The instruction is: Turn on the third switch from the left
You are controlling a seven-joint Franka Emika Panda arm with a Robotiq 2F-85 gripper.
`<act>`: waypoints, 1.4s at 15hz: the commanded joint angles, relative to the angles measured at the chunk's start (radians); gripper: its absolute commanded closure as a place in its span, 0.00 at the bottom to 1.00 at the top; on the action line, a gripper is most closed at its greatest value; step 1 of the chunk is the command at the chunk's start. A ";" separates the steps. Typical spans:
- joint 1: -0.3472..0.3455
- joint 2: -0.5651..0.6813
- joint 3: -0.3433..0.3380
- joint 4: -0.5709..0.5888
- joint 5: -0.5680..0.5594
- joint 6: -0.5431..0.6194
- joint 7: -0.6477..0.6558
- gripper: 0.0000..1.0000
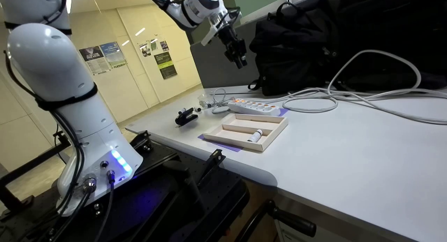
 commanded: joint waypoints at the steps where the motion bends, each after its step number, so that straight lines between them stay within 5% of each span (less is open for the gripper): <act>1: 0.048 0.179 -0.028 0.147 0.119 -0.035 -0.005 0.89; 4: 0.064 0.244 -0.033 0.200 0.211 -0.073 -0.028 1.00; 5: 0.085 0.217 -0.055 0.136 0.180 -0.010 -0.022 0.93; 10: 0.087 0.248 -0.054 0.182 0.215 -0.043 -0.034 1.00; 21: 0.128 0.341 -0.114 0.170 0.209 0.117 -0.021 1.00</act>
